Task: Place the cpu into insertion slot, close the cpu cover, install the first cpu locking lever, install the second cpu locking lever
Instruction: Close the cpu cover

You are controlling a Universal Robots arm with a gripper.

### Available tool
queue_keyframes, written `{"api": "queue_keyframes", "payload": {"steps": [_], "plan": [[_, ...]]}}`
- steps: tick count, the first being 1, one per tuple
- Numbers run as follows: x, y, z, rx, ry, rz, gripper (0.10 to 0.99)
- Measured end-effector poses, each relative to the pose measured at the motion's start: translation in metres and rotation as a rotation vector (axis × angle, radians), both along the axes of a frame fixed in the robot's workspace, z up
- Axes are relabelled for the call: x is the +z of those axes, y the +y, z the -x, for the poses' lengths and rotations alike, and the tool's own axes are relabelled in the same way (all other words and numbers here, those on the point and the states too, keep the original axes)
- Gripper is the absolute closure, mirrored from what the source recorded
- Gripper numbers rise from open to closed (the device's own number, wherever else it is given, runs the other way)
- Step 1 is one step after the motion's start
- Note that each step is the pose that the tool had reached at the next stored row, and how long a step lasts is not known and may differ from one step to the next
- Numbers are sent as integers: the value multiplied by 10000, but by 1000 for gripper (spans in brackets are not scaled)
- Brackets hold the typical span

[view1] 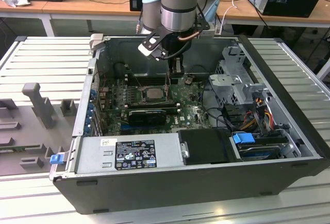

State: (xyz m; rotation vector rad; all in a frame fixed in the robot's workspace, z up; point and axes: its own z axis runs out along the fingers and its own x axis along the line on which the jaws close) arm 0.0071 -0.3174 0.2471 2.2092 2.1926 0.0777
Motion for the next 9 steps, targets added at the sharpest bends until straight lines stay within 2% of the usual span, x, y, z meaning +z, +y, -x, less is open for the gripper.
{"api": "queue_keyframes", "payload": {"steps": [9], "plan": [[0, 0, 32, 0, 0, 1, 980]]}}
